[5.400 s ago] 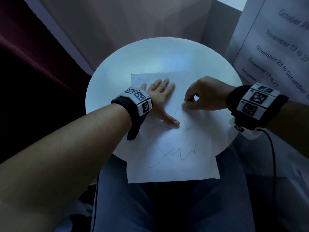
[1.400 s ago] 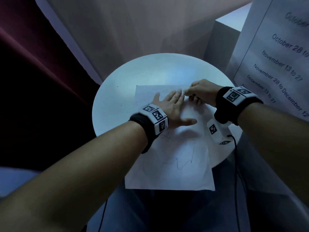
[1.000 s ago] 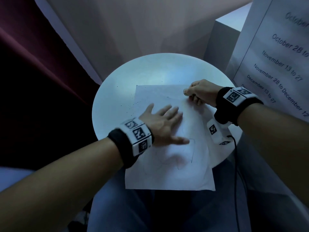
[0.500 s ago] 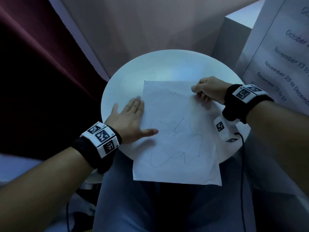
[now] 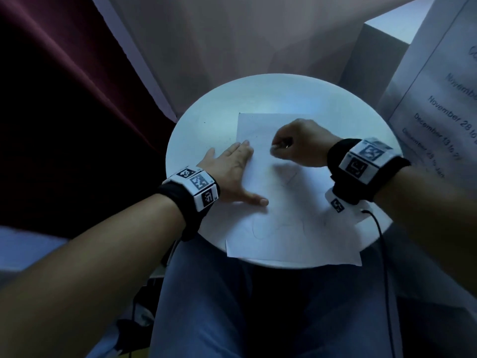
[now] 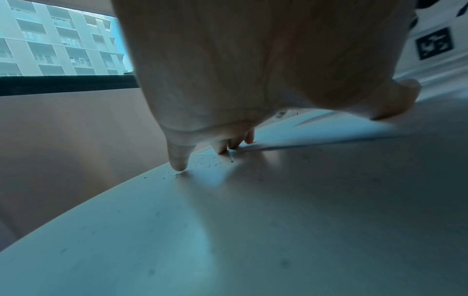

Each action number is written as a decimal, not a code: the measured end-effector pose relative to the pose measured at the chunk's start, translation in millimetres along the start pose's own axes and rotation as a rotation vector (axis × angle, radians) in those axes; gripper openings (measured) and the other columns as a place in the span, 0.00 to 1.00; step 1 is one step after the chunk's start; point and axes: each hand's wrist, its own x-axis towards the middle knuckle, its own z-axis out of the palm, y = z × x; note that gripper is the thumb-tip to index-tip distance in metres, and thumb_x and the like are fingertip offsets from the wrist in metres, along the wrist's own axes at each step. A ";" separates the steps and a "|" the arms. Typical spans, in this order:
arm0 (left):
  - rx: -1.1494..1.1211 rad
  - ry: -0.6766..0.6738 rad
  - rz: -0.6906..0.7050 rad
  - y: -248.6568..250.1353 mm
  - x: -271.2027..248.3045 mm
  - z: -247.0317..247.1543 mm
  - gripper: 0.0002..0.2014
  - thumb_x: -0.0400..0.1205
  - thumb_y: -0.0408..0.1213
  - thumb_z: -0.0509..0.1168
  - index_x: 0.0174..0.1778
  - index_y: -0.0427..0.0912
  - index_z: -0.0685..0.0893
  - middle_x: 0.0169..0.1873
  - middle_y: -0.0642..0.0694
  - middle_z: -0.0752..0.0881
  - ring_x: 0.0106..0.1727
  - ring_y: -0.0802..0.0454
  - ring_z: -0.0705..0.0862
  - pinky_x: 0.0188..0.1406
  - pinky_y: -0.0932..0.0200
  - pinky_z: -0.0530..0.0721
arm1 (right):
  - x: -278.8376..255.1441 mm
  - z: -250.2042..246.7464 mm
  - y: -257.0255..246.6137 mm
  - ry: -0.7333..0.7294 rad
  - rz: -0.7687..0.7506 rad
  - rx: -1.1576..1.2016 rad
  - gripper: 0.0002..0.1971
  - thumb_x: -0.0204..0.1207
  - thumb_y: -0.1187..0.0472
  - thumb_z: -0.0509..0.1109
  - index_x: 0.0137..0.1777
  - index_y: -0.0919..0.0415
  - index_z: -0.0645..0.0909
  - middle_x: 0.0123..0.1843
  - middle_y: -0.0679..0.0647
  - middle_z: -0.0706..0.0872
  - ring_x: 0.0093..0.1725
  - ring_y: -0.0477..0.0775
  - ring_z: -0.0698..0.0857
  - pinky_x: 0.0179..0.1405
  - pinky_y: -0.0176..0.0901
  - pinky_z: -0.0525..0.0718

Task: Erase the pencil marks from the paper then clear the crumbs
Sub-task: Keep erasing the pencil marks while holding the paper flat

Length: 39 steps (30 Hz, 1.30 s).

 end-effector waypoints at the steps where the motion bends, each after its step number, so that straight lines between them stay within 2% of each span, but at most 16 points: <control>1: -0.005 -0.009 0.010 -1.4 0.1 -1.1 0.63 0.62 0.79 0.66 0.86 0.49 0.48 0.88 0.54 0.43 0.87 0.59 0.44 0.84 0.37 0.45 | -0.5 6.2 -6.9 -0.017 -0.032 -0.017 0.07 0.74 0.58 0.71 0.45 0.61 0.88 0.40 0.53 0.86 0.43 0.54 0.83 0.46 0.44 0.82; 5: 0.044 -0.095 0.042 -7.9 -0.5 -3.3 0.65 0.65 0.79 0.64 0.87 0.51 0.37 0.87 0.55 0.35 0.86 0.60 0.36 0.84 0.37 0.40 | 2.2 21.3 -16.8 -0.026 -0.050 -0.039 0.07 0.73 0.59 0.69 0.42 0.58 0.88 0.40 0.53 0.89 0.43 0.56 0.85 0.45 0.46 0.84; 9: 0.075 -0.099 0.059 -9.2 0.8 -1.1 0.65 0.65 0.80 0.62 0.87 0.50 0.34 0.86 0.54 0.33 0.85 0.60 0.34 0.84 0.36 0.39 | -4.8 33.8 -26.8 -0.013 -0.079 -0.082 0.08 0.73 0.58 0.66 0.40 0.59 0.86 0.38 0.57 0.87 0.40 0.61 0.85 0.40 0.47 0.83; 12: 0.054 -0.096 0.063 -9.7 2.8 0.4 0.65 0.65 0.80 0.64 0.87 0.52 0.34 0.86 0.54 0.33 0.85 0.60 0.34 0.84 0.35 0.38 | -18.3 42.4 -41.8 -0.129 -0.167 -0.057 0.07 0.72 0.61 0.67 0.39 0.60 0.86 0.38 0.56 0.88 0.38 0.59 0.84 0.39 0.47 0.82; 14: 0.044 -0.100 0.066 -9.9 3.3 0.6 0.65 0.65 0.80 0.64 0.87 0.53 0.34 0.86 0.54 0.33 0.85 0.60 0.33 0.83 0.35 0.37 | -16.6 36.6 -45.0 -0.192 -0.174 -0.067 0.06 0.70 0.60 0.70 0.39 0.60 0.87 0.37 0.56 0.88 0.37 0.59 0.84 0.39 0.47 0.82; 17: 0.062 -0.105 0.068 -10.8 3.6 1.1 0.65 0.63 0.81 0.61 0.87 0.53 0.33 0.86 0.54 0.32 0.85 0.59 0.33 0.83 0.34 0.37 | 2.0 21.3 -34.8 -0.090 -0.065 -0.126 0.08 0.71 0.58 0.68 0.39 0.62 0.87 0.36 0.60 0.88 0.39 0.64 0.85 0.41 0.51 0.84; 19: 0.068 -0.104 0.066 -11.5 4.1 1.2 0.66 0.63 0.82 0.60 0.86 0.53 0.32 0.86 0.55 0.31 0.85 0.59 0.32 0.83 0.34 0.37 | 4.2 20.0 -35.2 -0.059 -0.052 -0.147 0.09 0.72 0.59 0.67 0.39 0.62 0.87 0.38 0.60 0.88 0.41 0.65 0.85 0.43 0.52 0.85; 22: 0.052 -0.115 0.068 -10.6 4.9 2.4 0.66 0.62 0.82 0.63 0.87 0.55 0.34 0.85 0.54 0.30 0.85 0.59 0.32 0.83 0.34 0.36 | -13.0 31.9 -55.6 -0.198 -0.154 -0.201 0.07 0.71 0.61 0.67 0.37 0.59 0.86 0.39 0.59 0.88 0.40 0.62 0.84 0.41 0.50 0.83; 24: 0.048 -0.116 0.064 -9.9 5.2 2.6 0.68 0.62 0.81 0.65 0.87 0.54 0.33 0.85 0.55 0.30 0.85 0.59 0.31 0.82 0.34 0.35 | -26.3 32.3 -62.2 -0.325 -0.151 -0.152 0.06 0.69 0.61 0.68 0.33 0.54 0.84 0.37 0.56 0.86 0.38 0.59 0.83 0.39 0.47 0.82; 25: 0.051 -0.120 0.065 -9.9 5.2 2.2 0.69 0.61 0.81 0.65 0.86 0.53 0.31 0.85 0.55 0.29 0.85 0.59 0.31 0.82 0.33 0.34 | -25.7 29.6 -59.2 -0.337 -0.147 -0.136 0.05 0.68 0.60 0.69 0.33 0.53 0.85 0.37 0.55 0.87 0.38 0.58 0.84 0.39 0.47 0.83; 28: 0.058 -0.135 0.070 -12.0 6.4 2.1 0.71 0.60 0.83 0.63 0.85 0.51 0.29 0.85 0.54 0.29 0.84 0.58 0.30 0.82 0.33 0.33 | -4.7 18.0 -41.3 -0.194 -0.066 -0.131 0.08 0.68 0.56 0.68 0.37 0.57 0.88 0.37 0.56 0.89 0.38 0.60 0.86 0.42 0.51 0.87; 30: 0.062 -0.141 0.068 -12.7 6.8 2.1 0.71 0.59 0.84 0.63 0.85 0.52 0.28 0.85 0.54 0.28 0.84 0.58 0.29 0.82 0.33 0.33 | 0.6 16.8 -36.4 -0.123 -0.040 -0.127 0.09 0.68 0.56 0.66 0.34 0.59 0.84 0.36 0.57 0.88 0.38 0.61 0.86 0.43 0.53 0.87; 33: 0.056 -0.138 0.067 -11.1 7.1 2.4 0.72 0.58 0.83 0.65 0.85 0.53 0.29 0.85 0.54 0.28 0.84 0.58 0.29 0.81 0.32 0.33 | -15.5 26.7 -52.9 -0.229 -0.132 -0.170 0.07 0.70 0.59 0.66 0.31 0.51 0.80 0.37 0.56 0.88 0.38 0.60 0.85 0.42 0.50 0.85; 35: 0.054 -0.137 0.057 -9.8 6.3 1.8 0.72 0.58 0.81 0.67 0.85 0.53 0.29 0.85 0.54 0.28 0.84 0.58 0.29 0.82 0.32 0.34 | -30.2 28.2 -62.2 -0.360 -0.157 -0.159 0.06 0.69 0.60 0.68 0.32 0.53 0.83 0.37 0.55 0.88 0.38 0.59 0.85 0.40 0.48 0.84; 36: 0.054 -0.140 0.055 -9.6 6.2 1.7 0.72 0.58 0.82 0.66 0.85 0.53 0.29 0.85 0.54 0.28 0.84 0.58 0.29 0.82 0.32 0.34 | -29.3 26.4 -61.2 -0.376 -0.160 -0.162 0.05 0.69 0.59 0.69 0.32 0.53 0.84 0.37 0.55 0.88 0.38 0.58 0.85 0.40 0.48 0.84; 39: 0.065 -0.152 0.062 -11.1 7.3 2.2 0.73 0.56 0.84 0.63 0.85 0.53 0.28 0.84 0.54 0.28 0.84 0.57 0.29 0.81 0.32 0.34 | -2.9 15.8 -43.1 -0.195 -0.080 -0.148 0.07 0.69 0.57 0.68 0.34 0.55 0.85 0.35 0.56 0.89 0.37 0.60 0.86 0.42 0.51 0.86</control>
